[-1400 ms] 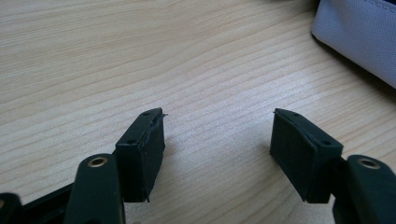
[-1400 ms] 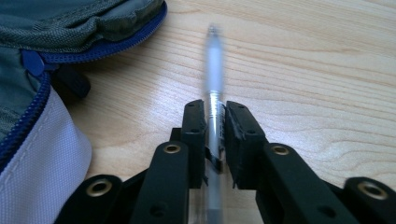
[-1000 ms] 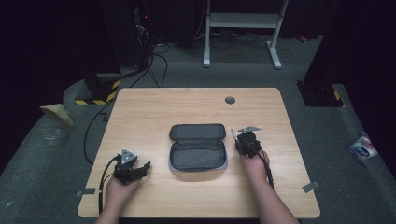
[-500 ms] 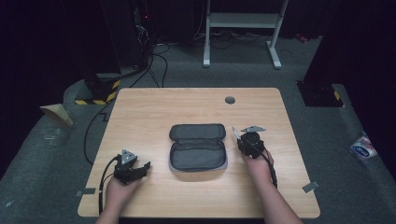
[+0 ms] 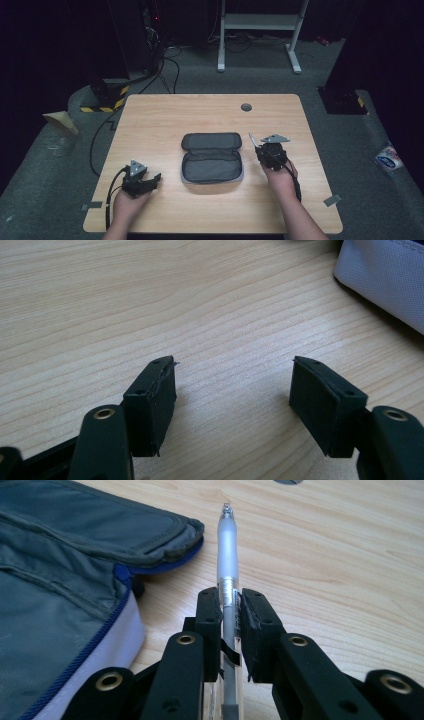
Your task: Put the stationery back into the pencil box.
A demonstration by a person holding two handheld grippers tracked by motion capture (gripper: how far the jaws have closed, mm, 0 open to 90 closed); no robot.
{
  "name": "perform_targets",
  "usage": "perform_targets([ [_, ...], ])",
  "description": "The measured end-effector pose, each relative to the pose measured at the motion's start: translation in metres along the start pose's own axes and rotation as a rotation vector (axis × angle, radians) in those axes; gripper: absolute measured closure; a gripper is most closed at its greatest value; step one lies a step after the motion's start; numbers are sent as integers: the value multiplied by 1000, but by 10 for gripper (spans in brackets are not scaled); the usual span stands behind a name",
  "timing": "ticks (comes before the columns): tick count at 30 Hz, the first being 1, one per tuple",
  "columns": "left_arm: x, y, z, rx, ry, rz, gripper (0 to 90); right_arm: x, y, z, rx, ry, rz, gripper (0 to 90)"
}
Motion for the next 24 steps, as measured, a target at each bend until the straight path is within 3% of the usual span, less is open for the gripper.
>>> perform_targets([
  [24, 0, 0, 0, 1, 1, -1, 350, 18, -34, 20, -83, -32, 84, 785],
])
Point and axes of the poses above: each handheld gripper's, and its own axes: z roughly backward along the jaws, y roughly out of its underside, x roughly to its left, the point moved 10 cm from there along -z, roughly forward along the jaws, and after that the axes turned 15 degrees about z, right-handed, at the moved point
